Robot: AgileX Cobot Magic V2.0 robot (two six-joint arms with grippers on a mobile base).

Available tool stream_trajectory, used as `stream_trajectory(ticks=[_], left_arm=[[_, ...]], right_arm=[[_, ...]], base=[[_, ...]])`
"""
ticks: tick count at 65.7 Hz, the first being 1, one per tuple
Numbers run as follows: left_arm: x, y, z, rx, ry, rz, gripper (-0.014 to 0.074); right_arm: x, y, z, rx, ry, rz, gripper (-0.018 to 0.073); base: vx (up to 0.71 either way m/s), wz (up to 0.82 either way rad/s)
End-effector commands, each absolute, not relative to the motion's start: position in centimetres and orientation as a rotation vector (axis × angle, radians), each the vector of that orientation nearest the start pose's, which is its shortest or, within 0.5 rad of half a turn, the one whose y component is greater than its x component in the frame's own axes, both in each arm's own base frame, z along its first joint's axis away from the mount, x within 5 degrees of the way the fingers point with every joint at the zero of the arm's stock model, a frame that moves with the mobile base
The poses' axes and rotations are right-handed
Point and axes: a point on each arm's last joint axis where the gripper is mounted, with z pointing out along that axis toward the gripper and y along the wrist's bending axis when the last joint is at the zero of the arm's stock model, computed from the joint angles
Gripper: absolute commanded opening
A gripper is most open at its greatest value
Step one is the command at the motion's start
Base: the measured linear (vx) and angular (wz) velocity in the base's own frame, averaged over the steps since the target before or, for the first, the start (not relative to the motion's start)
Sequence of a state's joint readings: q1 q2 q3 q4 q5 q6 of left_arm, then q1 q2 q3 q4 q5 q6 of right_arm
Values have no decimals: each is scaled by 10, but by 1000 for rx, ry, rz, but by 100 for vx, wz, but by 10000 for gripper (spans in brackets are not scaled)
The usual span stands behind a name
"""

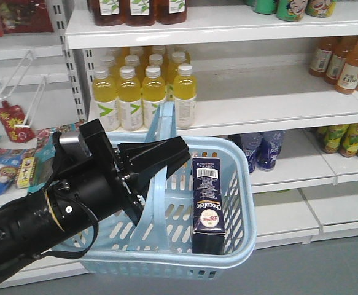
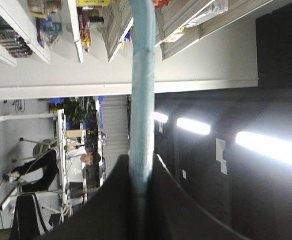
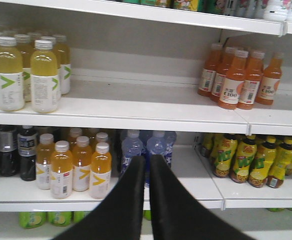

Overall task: Left arm holds basket, right arm returns cookies
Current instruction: 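Turn the base along the shelves keeping the basket in the left gripper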

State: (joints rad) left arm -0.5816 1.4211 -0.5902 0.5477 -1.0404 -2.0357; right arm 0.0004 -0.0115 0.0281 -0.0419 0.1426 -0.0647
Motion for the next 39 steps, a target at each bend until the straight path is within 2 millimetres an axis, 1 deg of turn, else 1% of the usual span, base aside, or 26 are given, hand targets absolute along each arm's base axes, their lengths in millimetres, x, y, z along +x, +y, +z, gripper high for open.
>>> stream_trajectory(ticks=[1, 16, 39], left_arm=[[201, -182, 302, -414, 1526, -2284, -3], [201, -182, 302, -414, 1526, -2284, -3], [201, -182, 302, -414, 1526, -2284, -3]], right_arm=[[57, 0, 193, -89, 1571, -95, -3], [57, 0, 193, -89, 1571, -95, -3], [57, 0, 193, -89, 1571, -95, -3]], base=[[26, -35], [21, -44], [15, -54]])
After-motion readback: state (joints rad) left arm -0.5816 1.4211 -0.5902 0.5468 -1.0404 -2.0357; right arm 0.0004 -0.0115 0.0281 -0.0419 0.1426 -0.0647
